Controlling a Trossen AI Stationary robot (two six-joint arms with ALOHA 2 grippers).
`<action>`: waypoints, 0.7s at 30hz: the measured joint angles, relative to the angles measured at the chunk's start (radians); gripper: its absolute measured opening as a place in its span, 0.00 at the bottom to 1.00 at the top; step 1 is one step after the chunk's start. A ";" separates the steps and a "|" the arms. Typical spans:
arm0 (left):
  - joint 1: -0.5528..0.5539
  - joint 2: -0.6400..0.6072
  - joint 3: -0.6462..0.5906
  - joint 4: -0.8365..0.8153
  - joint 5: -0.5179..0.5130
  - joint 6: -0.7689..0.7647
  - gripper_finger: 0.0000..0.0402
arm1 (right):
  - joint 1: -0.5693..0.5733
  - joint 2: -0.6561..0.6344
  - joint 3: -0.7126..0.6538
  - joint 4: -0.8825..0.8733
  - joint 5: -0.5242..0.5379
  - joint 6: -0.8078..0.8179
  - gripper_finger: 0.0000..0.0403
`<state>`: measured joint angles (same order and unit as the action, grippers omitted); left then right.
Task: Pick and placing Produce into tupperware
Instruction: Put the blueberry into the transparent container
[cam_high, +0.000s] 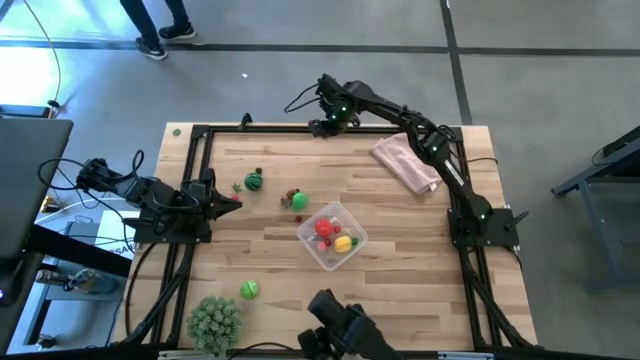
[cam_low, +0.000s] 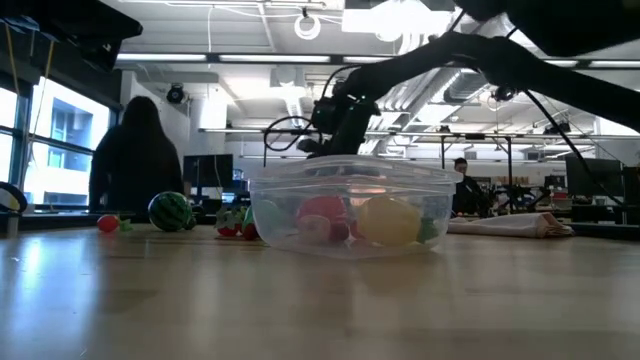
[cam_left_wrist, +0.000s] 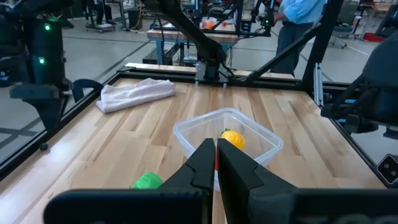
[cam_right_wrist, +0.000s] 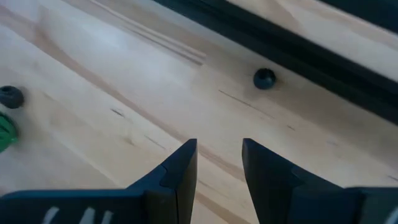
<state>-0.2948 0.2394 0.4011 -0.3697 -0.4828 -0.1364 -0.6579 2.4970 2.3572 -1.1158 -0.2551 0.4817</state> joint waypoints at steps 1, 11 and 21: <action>0.000 0.000 0.000 0.000 0.000 0.000 0.02 | 0.000 0.002 -0.007 0.004 -0.002 0.016 0.30; 0.000 0.000 0.000 0.000 0.000 0.000 0.02 | -0.035 0.002 -0.036 0.049 -0.038 0.088 0.30; 0.000 0.000 0.000 0.000 0.000 0.000 0.02 | -0.035 0.031 -0.036 0.088 -0.056 0.151 0.38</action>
<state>-0.2950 0.2394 0.4011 -0.3696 -0.4829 -0.1366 -0.6930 2.5279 2.3211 -1.0274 -0.3107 0.6326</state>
